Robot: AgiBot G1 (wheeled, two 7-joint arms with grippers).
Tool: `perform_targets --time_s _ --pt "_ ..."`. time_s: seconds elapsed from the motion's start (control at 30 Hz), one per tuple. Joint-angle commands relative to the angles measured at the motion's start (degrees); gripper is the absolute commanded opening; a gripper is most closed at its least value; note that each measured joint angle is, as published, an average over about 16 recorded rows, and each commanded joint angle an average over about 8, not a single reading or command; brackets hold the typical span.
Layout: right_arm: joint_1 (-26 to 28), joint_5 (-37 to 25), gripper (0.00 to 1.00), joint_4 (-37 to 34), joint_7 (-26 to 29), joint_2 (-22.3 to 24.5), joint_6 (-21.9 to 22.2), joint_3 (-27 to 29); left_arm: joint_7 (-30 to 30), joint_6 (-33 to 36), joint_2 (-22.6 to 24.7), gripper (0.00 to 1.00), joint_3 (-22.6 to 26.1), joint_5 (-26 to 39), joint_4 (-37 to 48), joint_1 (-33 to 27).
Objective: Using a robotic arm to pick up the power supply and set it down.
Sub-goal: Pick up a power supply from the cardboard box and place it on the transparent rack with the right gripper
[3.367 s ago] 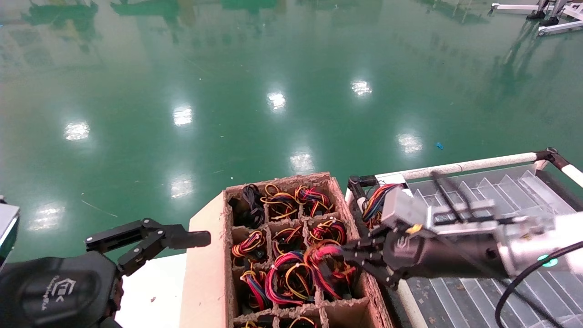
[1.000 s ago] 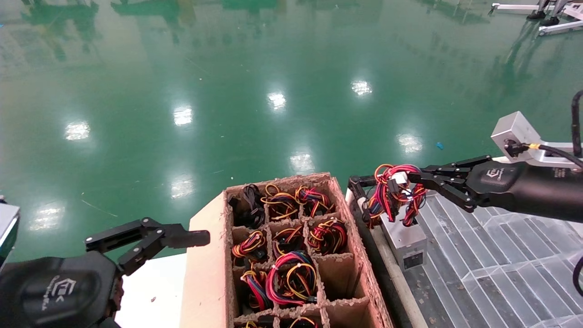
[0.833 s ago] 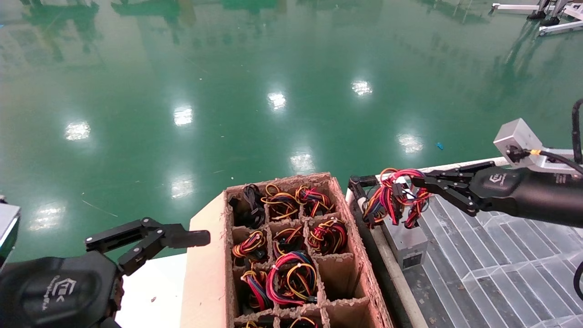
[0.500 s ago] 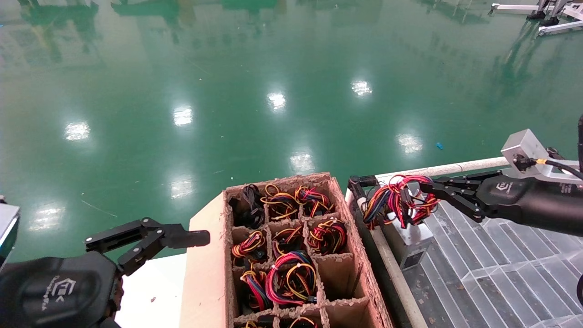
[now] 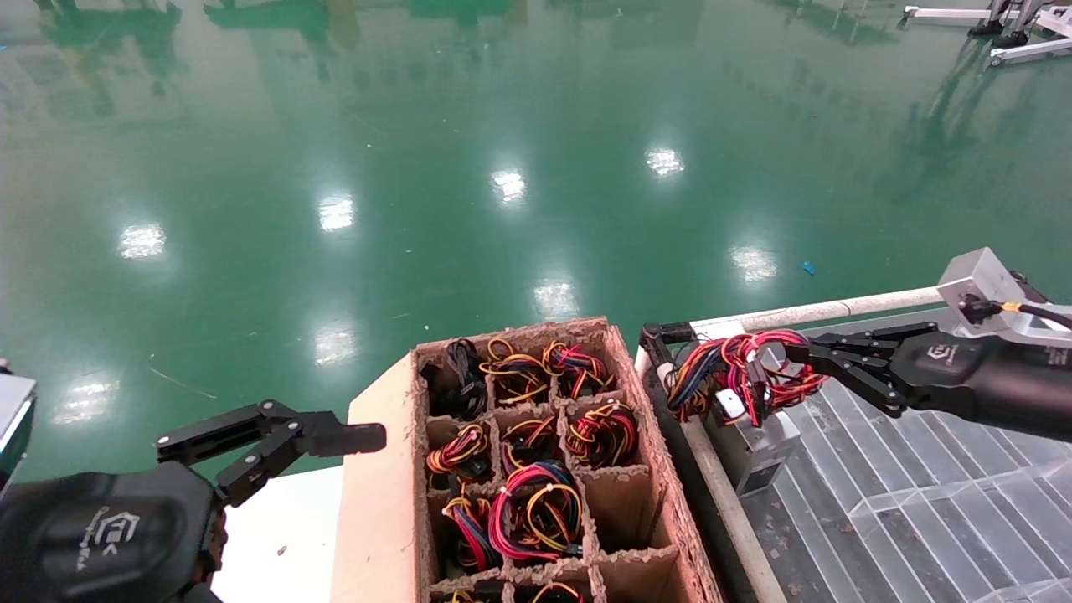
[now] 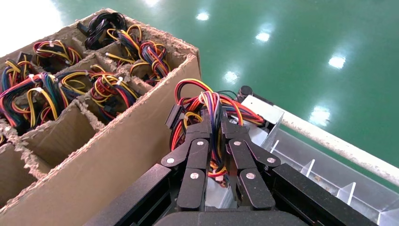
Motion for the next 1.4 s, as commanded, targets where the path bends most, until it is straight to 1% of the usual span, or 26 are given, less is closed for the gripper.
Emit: perform_targets --time_s 0.03,0.4,0.53,0.57,0.6,0.67,0.77,0.8,0.83,0.87,1.4 --pt "0.40 -0.17 0.00 -0.90 -0.50 0.07 -0.39 -0.11 0.00 0.00 0.00 1.00 0.00 0.00 0.00 0.00" --pt "1.57 -0.56 0.00 -3.62 -1.21 1.25 -0.80 -0.31 0.01 -0.01 -0.01 1.00 0.02 -0.02 0.00 -0.01" --pt "1.98 -0.83 0.05 -3.97 -1.32 1.17 -0.71 -0.48 0.01 -0.01 -0.01 1.00 0.03 -0.02 0.00 -0.01" --pt "2.09 -0.94 0.09 -4.03 -1.31 1.07 -0.69 -0.56 0.02 -0.01 -0.01 1.00 0.03 -0.02 0.00 -0.01" --pt "2.19 -1.08 0.16 -4.08 -1.28 0.93 -0.67 -0.66 0.02 -0.01 -0.01 1.00 0.03 -0.02 0.00 -0.01" --pt "2.39 -1.36 0.41 -4.16 -1.20 0.62 -0.57 -0.86 0.02 -0.02 -0.01 1.00 0.04 -0.03 0.00 -0.01" --pt "2.61 -1.76 0.75 -4.29 -1.08 0.18 -0.50 -1.16 0.02 -0.02 -0.02 1.00 0.04 -0.03 0.00 -0.01" --pt "2.67 -1.89 0.86 -4.33 -1.05 0.06 -0.46 -1.25 0.02 -0.02 -0.02 1.00 0.04 -0.03 0.01 0.00" --pt "2.71 -2.00 0.94 -4.38 -1.03 -0.04 -0.41 -1.33 0.02 -0.03 -0.02 1.00 0.04 -0.03 0.01 0.00" --pt "2.74 -2.08 1.00 -4.42 -1.02 -0.11 -0.37 -1.39 0.02 -0.03 -0.02 1.00 0.04 -0.03 0.01 0.00" --pt "2.71 -2.16 1.00 -4.41 -1.00 -0.09 -0.28 -1.40 0.03 -0.04 -0.02 1.00 0.04 -0.04 0.02 0.01"
